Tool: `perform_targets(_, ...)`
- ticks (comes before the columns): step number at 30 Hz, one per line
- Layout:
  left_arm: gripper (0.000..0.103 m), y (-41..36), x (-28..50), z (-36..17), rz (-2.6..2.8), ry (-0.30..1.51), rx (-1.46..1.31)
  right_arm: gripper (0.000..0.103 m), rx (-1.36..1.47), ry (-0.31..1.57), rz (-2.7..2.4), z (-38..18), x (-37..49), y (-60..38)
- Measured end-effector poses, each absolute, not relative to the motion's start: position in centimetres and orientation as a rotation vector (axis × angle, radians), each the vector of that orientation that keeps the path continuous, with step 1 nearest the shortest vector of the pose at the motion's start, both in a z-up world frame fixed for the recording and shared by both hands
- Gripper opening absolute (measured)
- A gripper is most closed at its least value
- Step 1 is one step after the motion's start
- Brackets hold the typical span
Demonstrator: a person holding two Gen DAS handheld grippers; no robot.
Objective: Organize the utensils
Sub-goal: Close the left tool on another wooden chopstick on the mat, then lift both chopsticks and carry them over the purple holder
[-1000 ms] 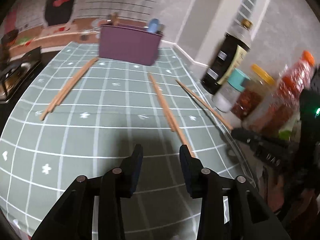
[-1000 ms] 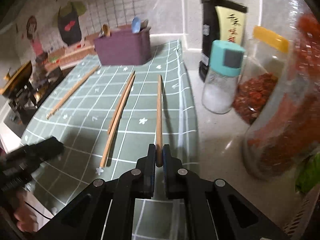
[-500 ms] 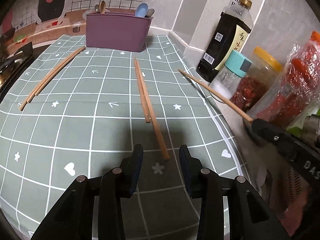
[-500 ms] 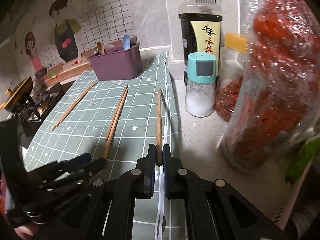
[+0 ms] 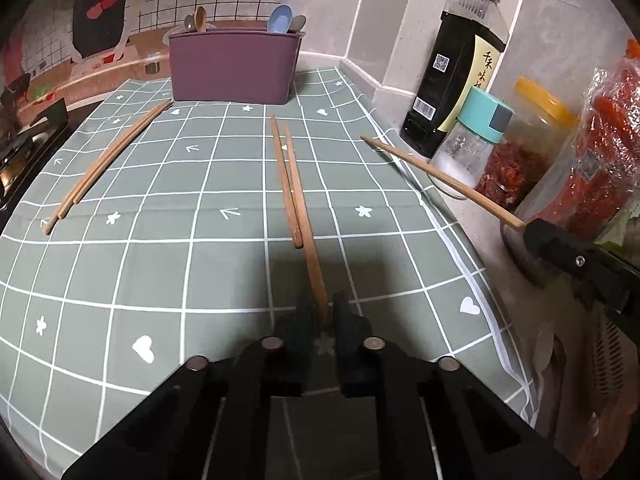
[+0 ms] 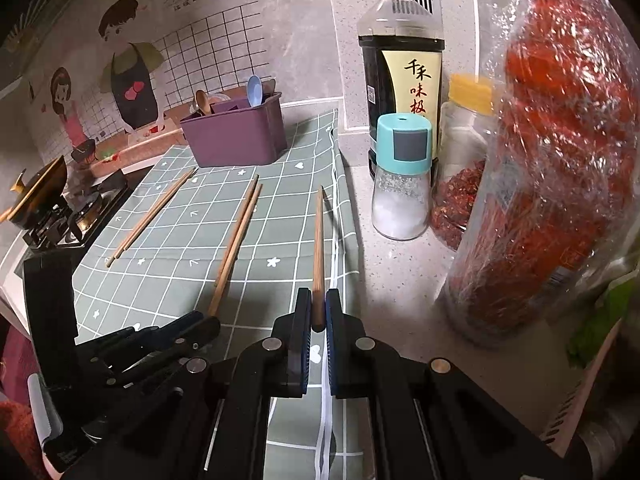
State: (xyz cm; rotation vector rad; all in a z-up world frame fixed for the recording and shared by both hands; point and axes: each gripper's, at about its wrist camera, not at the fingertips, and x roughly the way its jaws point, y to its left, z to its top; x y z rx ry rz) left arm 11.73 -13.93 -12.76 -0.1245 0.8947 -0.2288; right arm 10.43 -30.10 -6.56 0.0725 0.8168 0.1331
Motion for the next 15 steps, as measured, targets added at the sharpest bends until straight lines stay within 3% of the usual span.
perform_targets(15,0.007,-6.7,12.8,-3.0,-0.194,0.691,-0.078,0.006,0.002,0.748,0.114,-2.6,11.6,-27.8)
